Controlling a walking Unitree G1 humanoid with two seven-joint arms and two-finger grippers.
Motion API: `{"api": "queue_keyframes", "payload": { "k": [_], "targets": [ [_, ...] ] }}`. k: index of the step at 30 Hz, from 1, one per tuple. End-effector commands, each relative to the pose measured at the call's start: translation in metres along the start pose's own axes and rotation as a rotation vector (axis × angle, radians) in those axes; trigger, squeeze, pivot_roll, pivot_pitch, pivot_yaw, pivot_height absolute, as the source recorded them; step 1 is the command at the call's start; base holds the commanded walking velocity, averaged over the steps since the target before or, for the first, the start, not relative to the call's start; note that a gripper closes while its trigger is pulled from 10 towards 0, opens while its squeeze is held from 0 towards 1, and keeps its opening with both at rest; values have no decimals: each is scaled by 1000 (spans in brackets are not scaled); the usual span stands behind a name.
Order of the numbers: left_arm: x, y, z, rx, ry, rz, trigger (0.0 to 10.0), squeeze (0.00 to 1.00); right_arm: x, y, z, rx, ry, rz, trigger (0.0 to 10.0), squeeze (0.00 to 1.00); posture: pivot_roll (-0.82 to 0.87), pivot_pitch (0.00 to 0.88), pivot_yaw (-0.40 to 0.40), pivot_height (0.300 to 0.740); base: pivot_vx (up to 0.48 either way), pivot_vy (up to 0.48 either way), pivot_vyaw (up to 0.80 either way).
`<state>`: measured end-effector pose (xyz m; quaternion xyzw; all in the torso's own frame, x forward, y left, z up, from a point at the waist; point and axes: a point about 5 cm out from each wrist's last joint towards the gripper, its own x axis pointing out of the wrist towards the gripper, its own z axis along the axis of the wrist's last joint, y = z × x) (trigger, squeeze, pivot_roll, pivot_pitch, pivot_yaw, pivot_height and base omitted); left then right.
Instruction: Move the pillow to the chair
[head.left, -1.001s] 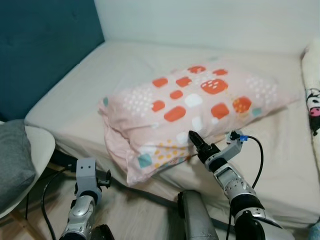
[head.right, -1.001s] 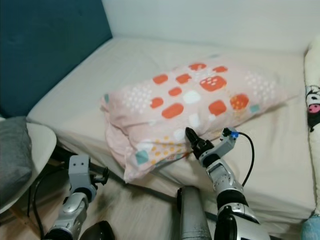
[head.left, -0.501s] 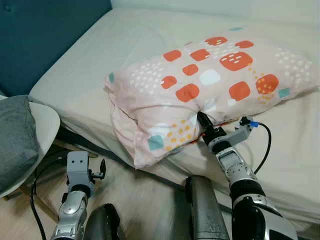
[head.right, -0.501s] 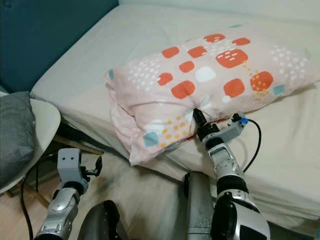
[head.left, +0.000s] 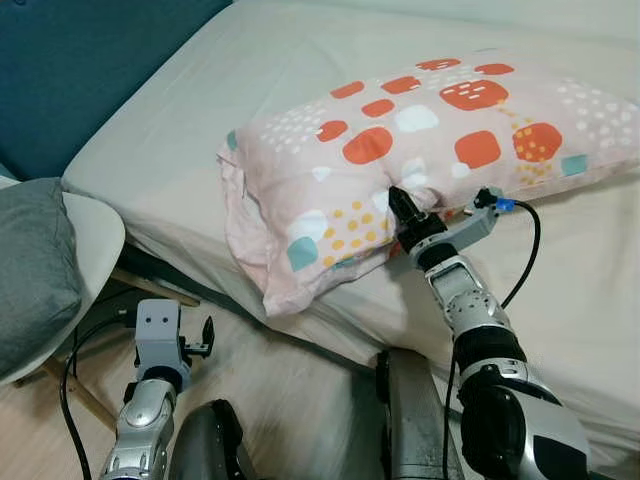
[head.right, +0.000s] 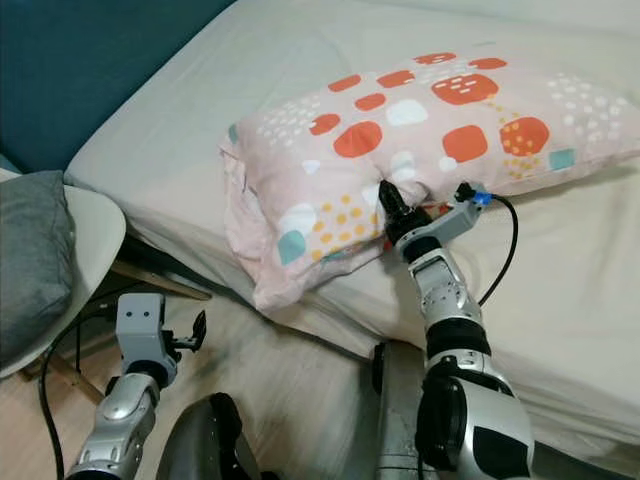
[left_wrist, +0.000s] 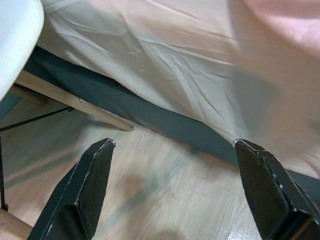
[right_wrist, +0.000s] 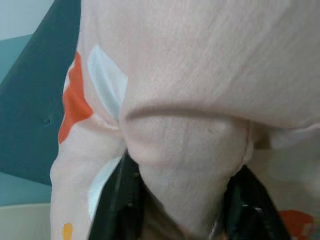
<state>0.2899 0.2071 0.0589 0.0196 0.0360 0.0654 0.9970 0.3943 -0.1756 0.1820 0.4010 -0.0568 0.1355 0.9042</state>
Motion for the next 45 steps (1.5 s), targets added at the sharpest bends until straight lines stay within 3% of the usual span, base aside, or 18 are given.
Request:
{"api": "queue_keyframes", "payload": {
  "k": [1,5,10,14,18,28,45],
  "targets": [
    [-2,4,-5,-5,29,18,10000,0,5,9,10,-38,-31,22,0,0,-182,276,111,456,0,0,0],
    [2,2,-2,-17,25,24,10000,0,6,11,19,-80,-56,31,0,0,-197,249,107,456,0,0,0],
    [11,2,2,-41,25,43,10000,0,8,26,32,-130,-88,114,0,0,-206,224,102,456,0,0,0],
    [22,-1,10,-75,19,59,10000,0,8,49,51,-140,-151,237,0,0,-225,174,98,475,0,0,0],
    [33,-9,9,-102,84,57,10000,0,8,75,64,-157,-186,349,0,0,-247,136,99,499,-206,0,0],
    [39,-20,14,-141,55,63,10000,0,-3,90,30,-184,-95,418,0,0,-274,93,93,551,-238,0,0],
    [40,-37,10,-167,78,17,10000,0,-7,101,29,-194,-81,449,0,0,-282,60,104,618,0,0,0]
  ]
}}
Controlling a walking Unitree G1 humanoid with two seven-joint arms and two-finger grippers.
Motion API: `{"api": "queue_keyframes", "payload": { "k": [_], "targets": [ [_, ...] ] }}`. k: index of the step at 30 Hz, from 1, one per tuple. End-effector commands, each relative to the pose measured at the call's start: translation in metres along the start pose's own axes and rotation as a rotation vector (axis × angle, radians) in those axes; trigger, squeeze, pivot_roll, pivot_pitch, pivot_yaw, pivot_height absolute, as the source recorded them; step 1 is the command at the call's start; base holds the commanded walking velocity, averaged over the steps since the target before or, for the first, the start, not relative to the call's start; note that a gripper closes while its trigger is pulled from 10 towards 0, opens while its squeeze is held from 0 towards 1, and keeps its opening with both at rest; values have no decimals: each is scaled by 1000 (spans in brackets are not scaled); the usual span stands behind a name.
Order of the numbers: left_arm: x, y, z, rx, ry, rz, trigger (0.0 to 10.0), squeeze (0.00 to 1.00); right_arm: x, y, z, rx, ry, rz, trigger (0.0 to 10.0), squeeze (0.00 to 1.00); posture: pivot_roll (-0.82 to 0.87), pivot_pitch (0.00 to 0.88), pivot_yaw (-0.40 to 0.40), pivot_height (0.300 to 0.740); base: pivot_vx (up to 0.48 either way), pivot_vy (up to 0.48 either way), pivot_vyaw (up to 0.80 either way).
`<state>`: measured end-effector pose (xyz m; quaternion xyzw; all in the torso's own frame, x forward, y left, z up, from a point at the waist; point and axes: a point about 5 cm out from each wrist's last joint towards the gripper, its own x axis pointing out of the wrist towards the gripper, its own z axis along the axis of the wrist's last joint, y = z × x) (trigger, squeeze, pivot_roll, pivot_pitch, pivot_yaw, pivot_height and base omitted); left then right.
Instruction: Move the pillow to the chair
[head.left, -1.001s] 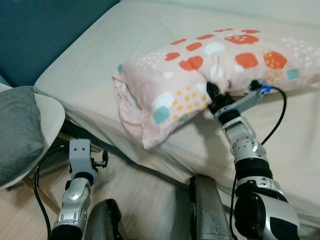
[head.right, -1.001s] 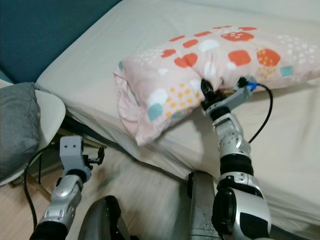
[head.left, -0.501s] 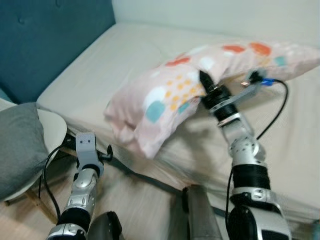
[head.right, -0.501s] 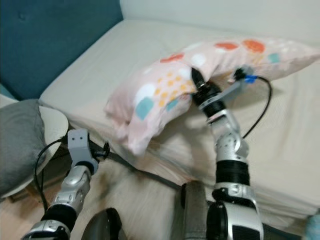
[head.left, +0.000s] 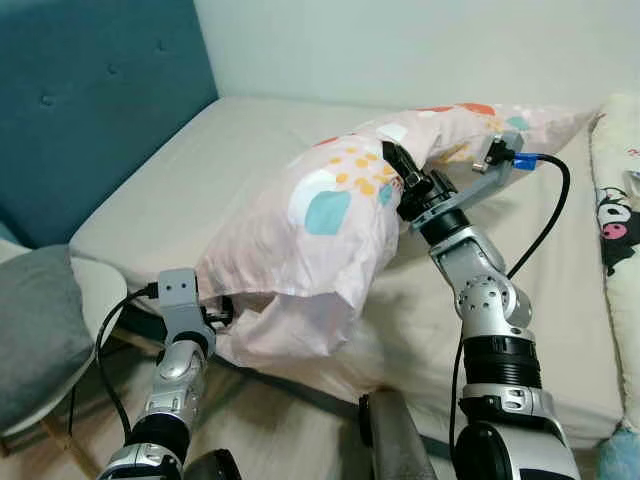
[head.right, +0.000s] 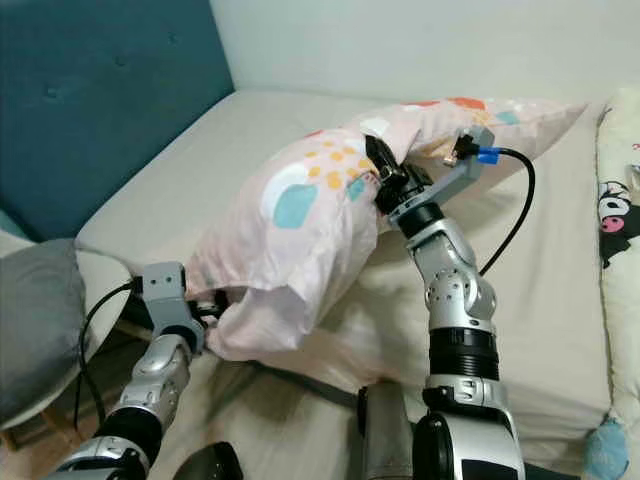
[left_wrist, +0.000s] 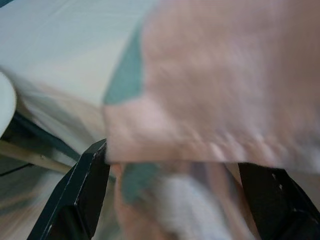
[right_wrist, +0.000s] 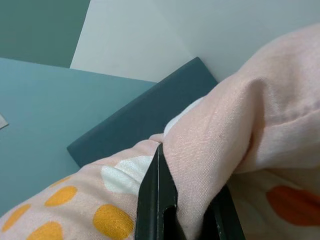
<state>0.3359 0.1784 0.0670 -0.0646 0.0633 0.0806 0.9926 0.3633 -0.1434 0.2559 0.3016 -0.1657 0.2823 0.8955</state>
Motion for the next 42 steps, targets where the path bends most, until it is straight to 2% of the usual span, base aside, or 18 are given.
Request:
{"api": "queue_keyframes", "payload": {
  "k": [1,9,12,16,25,31,32,35,37,40,42],
  "targets": [
    [-1,-2,-3,-1,12,-6,10000,0,7,16,7,-11,-33,78,0,0,-282,60,104,618,0,0,0],
    [0,-4,-8,-1,47,-4,10000,0,8,18,7,-15,-27,89,0,0,-290,35,106,656,0,0,0],
    [1,-3,-5,-7,30,1,10000,0,8,18,7,-15,-25,90,0,0,-291,26,106,666,-480,0,0],
    [2,-2,-1,-1,1,-4,10000,0,7,18,4,-20,-15,88,0,0,-296,5,104,685,0,0,0],
    [2,-2,-2,11,5,-7,10000,0,4,13,-6,-14,14,54,0,0,-293,0,109,718,0,0,0],
    [7,0,13,46,-67,0,10000,0,6,10,-8,-41,3,18,0,0,-292,0,107,738,0,0,0],
    [9,1,20,59,-106,8,10000,0,7,12,-10,-71,6,30,0,0,-293,0,107,738,0,0,619],
    [9,2,24,67,-127,23,10000,0,7,14,-11,-74,8,46,0,0,-288,0,103,738,0,0,740],
    [9,7,33,100,-179,68,10000,0,6,20,-13,-67,11,77,0,0,-287,0,104,738,0,0,800],
    [9,8,36,106,-194,81,10000,0,5,20,-14,-66,14,83,0,0,-280,0,100,738,0,0,800],
    [8,11,44,101,-238,120,10000,0,5,22,-17,-63,19,98,0,0,-274,0,95,738,0,0,800]
  ]
}}
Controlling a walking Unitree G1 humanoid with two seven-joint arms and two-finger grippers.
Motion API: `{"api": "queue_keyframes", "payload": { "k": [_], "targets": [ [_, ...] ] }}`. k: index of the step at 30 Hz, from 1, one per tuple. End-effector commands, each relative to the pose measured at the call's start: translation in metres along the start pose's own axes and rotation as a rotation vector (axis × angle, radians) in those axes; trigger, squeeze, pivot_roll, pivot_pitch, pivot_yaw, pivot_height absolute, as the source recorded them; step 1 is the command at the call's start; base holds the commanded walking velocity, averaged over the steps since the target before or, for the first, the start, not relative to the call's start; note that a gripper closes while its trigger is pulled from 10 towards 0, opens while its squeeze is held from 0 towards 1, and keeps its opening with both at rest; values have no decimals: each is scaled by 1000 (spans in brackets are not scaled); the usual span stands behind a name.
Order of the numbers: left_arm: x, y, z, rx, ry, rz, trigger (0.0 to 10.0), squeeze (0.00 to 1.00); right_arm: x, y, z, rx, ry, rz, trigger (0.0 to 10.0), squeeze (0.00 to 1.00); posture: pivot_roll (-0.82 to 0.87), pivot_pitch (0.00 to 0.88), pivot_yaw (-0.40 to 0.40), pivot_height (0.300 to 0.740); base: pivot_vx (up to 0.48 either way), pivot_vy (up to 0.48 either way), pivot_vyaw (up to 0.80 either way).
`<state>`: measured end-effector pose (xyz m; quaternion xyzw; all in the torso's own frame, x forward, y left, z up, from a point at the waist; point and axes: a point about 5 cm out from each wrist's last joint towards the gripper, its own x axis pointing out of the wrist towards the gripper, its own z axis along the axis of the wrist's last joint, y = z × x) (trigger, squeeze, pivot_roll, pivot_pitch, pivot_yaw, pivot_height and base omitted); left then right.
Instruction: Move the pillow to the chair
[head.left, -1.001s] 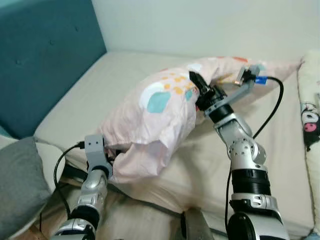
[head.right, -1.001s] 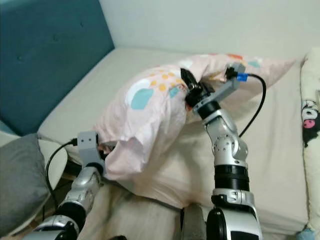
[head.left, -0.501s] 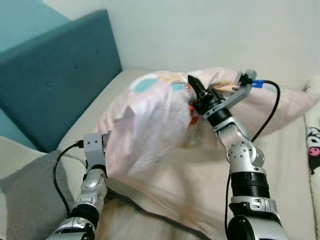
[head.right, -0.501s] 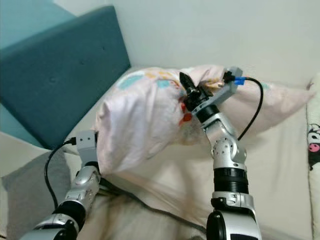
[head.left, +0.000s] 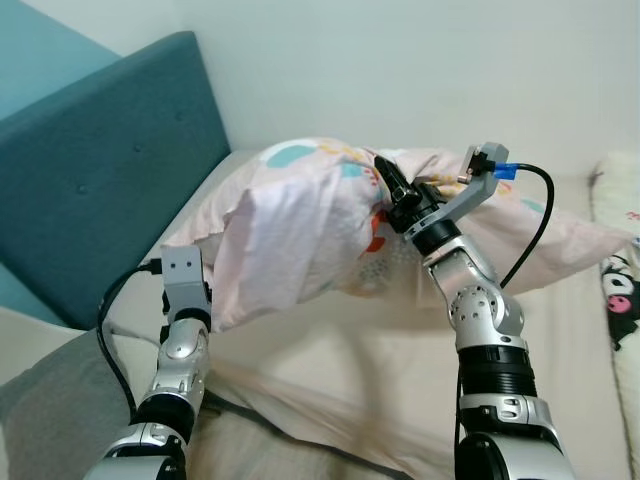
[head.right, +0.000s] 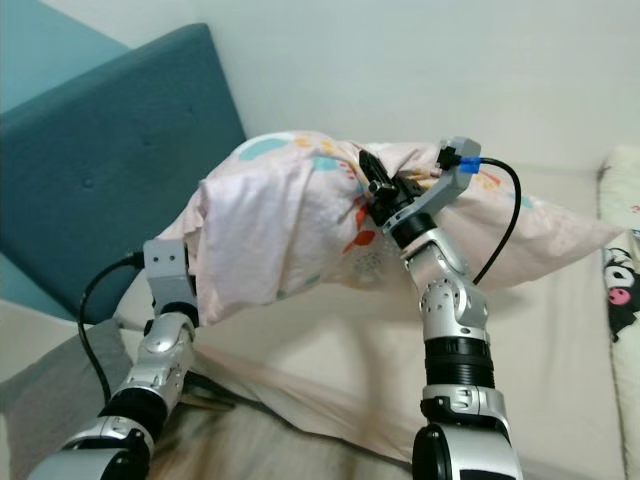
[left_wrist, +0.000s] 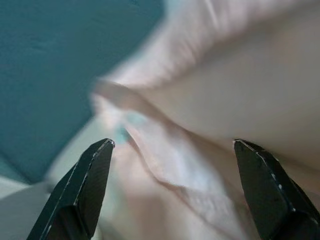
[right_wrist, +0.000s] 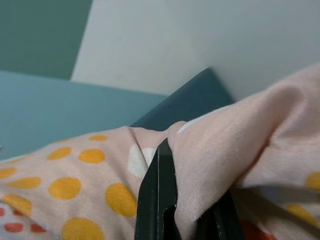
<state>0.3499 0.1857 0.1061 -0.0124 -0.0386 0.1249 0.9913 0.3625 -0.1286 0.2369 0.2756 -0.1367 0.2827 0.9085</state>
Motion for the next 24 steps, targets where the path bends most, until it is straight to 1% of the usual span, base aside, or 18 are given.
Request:
{"api": "queue_keyframes", "payload": {
  "k": [1,5,7,12,18,22,23,24],
  "targets": [
    [0,13,5,22,-37,49,10000,0,8,21,8,-28,-53,117,0,0,-272,0,94,738,0,0,800],
    [1,13,7,26,-50,59,10000,0,10,23,7,-29,-56,129,0,0,-267,0,92,738,0,0,800],
    [-1,10,6,43,-50,47,10000,0,12,24,8,-31,-59,140,0,0,-265,0,92,738,0,0,800],
    [-3,6,4,54,-43,35,10000,0,13,26,8,-28,-63,144,0,0,-264,0,93,738,0,0,800],
    [-10,4,-6,50,0,17,10000,0,12,26,6,-21,-62,142,0,0,-262,0,95,738,0,0,800],
    [-12,3,-10,19,27,2,10000,0,12,26,5,-17,-62,139,0,0,-262,0,96,738,0,0,800],
    [-14,1,-12,35,41,-21,10000,0,12,26,4,-13,-62,137,0,0,-255,0,89,738,0,-364,800],
    [-15,1,-14,36,52,-21,10000,0,11,26,4,-10,-61,138,0,0,-255,0,89,738,0,-480,800]
  ]
}}
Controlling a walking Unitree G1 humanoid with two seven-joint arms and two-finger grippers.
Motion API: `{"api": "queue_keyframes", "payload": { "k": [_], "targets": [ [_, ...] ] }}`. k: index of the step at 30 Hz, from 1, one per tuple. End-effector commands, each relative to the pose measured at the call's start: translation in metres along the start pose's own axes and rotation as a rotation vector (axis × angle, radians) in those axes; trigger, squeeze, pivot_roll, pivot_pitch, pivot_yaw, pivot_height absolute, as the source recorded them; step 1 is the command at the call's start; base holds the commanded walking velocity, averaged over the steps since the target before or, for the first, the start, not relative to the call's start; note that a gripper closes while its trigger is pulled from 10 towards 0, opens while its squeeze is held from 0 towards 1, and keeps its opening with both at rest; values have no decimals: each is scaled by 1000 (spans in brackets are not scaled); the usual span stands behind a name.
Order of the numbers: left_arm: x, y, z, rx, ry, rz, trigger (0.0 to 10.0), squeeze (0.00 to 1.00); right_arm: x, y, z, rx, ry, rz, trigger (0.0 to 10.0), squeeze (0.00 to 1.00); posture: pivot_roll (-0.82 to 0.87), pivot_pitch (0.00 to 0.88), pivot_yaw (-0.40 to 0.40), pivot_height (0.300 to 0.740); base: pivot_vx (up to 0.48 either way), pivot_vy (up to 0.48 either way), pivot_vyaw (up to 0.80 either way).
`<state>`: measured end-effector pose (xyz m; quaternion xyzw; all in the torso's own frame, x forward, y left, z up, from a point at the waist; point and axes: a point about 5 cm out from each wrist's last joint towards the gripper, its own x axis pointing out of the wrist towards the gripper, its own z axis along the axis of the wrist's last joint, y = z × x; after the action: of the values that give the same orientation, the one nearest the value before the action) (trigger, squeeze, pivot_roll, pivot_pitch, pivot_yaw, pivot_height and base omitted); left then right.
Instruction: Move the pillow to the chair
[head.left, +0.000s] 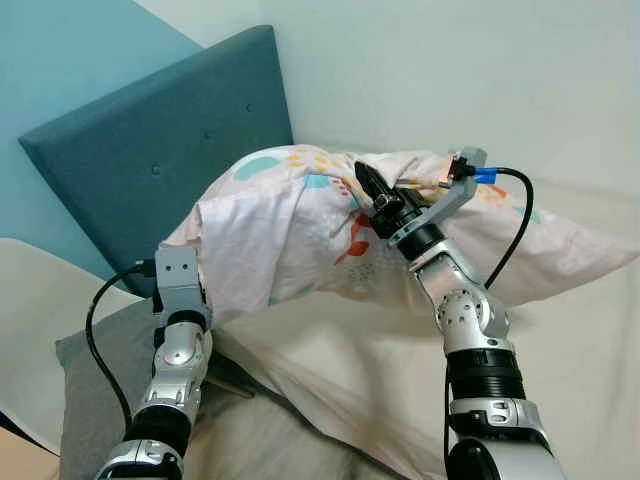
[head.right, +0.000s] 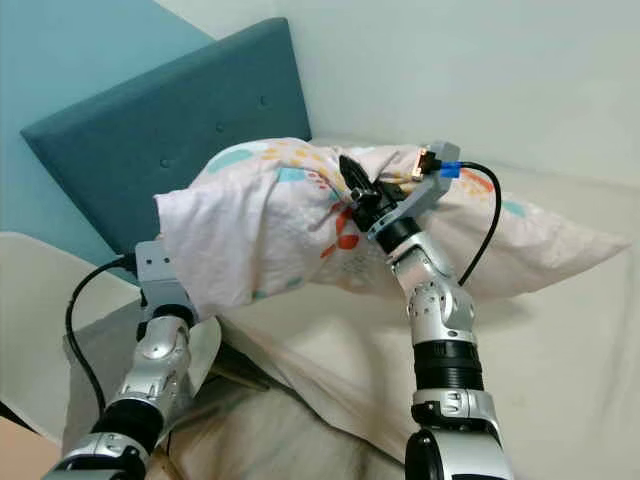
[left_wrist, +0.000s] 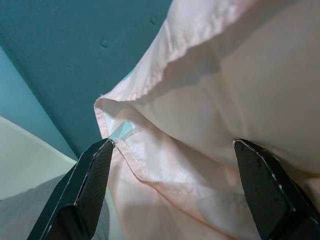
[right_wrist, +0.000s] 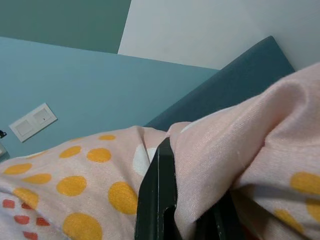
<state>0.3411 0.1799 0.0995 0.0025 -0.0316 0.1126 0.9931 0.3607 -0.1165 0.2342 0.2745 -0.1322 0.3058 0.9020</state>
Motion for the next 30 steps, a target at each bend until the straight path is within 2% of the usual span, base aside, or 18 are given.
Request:
{"api": "queue_keyframes", "payload": {
  "k": [1,6,9,26,30],
  "targets": [
    [-5,4,-9,4,49,6,10000,0,9,18,12,-22,-79,95,0,0,-255,0,89,738,0,-480,800],
    [-6,4,-9,-5,47,24,10000,0,9,18,12,-19,-76,98,0,0,-252,0,79,738,0,-446,800],
    [-7,5,-9,-22,39,42,10000,0,9,19,12,-17,-75,99,0,0,-250,0,76,738,0,0,800],
    [-6,-4,-2,-35,22,-6,10000,0,8,18,10,-16,-67,96,0,0,-256,0,74,738,0,0,800],
    [-7,-10,-3,-37,37,-53,10000,0,9,19,10,-15,-68,98,0,0,-256,0,73,738,0,-371,800]
  ]
}}
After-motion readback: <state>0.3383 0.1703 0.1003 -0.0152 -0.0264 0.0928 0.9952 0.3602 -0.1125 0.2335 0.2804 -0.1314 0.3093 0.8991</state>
